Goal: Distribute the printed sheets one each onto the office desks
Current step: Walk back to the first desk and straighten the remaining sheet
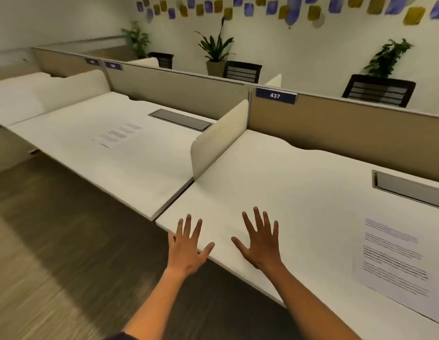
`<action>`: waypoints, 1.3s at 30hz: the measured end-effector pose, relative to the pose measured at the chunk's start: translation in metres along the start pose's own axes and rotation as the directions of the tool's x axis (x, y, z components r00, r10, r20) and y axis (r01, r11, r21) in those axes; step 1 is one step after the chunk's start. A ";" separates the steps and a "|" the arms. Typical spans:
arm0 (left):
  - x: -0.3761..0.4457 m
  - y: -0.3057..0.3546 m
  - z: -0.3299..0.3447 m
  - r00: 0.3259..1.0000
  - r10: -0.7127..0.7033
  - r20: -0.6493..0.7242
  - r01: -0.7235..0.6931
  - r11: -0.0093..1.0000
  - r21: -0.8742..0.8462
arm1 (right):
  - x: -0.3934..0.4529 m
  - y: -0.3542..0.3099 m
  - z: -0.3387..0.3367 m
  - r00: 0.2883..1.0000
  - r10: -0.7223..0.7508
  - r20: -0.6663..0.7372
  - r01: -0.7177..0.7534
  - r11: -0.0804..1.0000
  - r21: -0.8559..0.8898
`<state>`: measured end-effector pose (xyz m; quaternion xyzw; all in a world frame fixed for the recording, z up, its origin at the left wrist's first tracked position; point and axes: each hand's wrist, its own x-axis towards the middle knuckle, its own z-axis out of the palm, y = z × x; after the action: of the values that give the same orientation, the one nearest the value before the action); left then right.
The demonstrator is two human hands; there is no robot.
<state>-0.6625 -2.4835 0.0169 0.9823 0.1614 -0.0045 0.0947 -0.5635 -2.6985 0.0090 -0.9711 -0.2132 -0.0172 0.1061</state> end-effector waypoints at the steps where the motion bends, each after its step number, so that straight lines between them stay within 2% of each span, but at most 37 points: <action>1: -0.004 -0.038 -0.006 0.999 -0.038 -0.009 0.038 0.999 0.006 | 0.008 -0.042 0.006 0.999 -0.048 -0.002 0.048 0.999 0.000; 2: -0.011 -0.072 -0.015 0.997 -0.066 -0.029 0.066 0.998 -0.001 | 0.017 -0.080 0.014 0.996 -0.087 0.014 0.087 0.996 -0.008; 3: -0.008 -0.070 -0.016 0.998 -0.057 -0.035 0.057 0.998 0.002 | 0.017 -0.082 0.013 0.997 -0.073 0.014 0.073 0.997 -0.003; 5: -0.022 -0.139 -0.030 0.987 -0.145 -0.062 0.144 0.989 -0.017 | 0.031 -0.158 0.027 0.984 -0.177 0.025 0.177 0.984 0.010; 6: -0.021 -0.139 -0.031 0.988 -0.140 -0.068 0.139 0.990 -0.027 | 0.030 -0.158 0.026 0.984 -0.175 0.025 0.175 0.985 0.008; 8: -0.032 -0.204 -0.045 0.966 -0.238 -0.101 0.233 0.971 -0.051 | 0.048 -0.228 0.037 0.959 -0.279 0.040 0.278 0.960 0.029; 9: -0.029 -0.207 -0.047 0.965 -0.239 -0.107 0.234 0.971 -0.056 | 0.050 -0.231 0.034 0.959 -0.281 0.030 0.280 0.959 0.036; 11: -0.038 -0.265 -0.054 0.934 -0.337 -0.116 0.329 0.941 -0.082 | 0.068 -0.295 0.045 0.923 -0.381 0.048 0.377 0.924 0.067; 12: -0.038 -0.265 -0.055 0.934 -0.334 -0.126 0.325 0.942 -0.090 | 0.069 -0.296 0.044 0.925 -0.378 0.038 0.375 0.925 0.066; 14: -0.043 -0.315 -0.058 0.894 -0.427 -0.135 0.411 0.902 -0.133 | 0.090 -0.354 0.058 0.885 -0.463 0.050 0.460 0.886 0.060; 15: -0.042 -0.316 -0.059 0.899 -0.417 -0.134 0.402 0.907 -0.130 | 0.094 -0.355 0.059 0.883 -0.469 0.017 0.468 0.882 0.054; 19: -0.027 -0.420 -0.064 0.800 -0.584 -0.136 0.565 0.810 -0.157 | 0.152 -0.473 0.096 0.805 -0.586 0.090 0.582 0.810 0.072; 21: -0.020 -0.448 -0.071 0.785 -0.607 -0.128 0.592 0.794 -0.138 | 0.171 -0.504 0.103 0.774 -0.630 0.072 0.624 0.777 0.083; 25: 0.011 -0.525 -0.088 0.709 -0.687 -0.156 0.669 0.726 -0.159 | 0.228 -0.589 0.128 0.721 -0.688 0.088 0.677 0.726 0.121; 30: 0.055 -0.616 -0.123 0.617 -0.764 -0.189 0.737 0.645 -0.202 | 0.303 -0.696 0.144 0.606 -0.791 0.083 0.780 0.612 0.129; 34: 0.076 -0.680 -0.137 0.546 -0.813 -0.203 0.779 0.581 -0.236 | 0.343 -0.772 0.160 0.562 -0.821 0.103 0.808 0.571 0.143; 39: 0.111 -0.773 -0.151 0.518 -0.831 -0.204 0.791 0.556 -0.256 | 0.392 -0.864 0.193 0.531 -0.838 0.129 0.826 0.545 0.144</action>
<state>-0.8059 -1.7011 0.0178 0.7727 0.6132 0.1124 0.1199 -0.5711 -1.7301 0.0226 -0.7456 -0.6586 0.0305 0.0966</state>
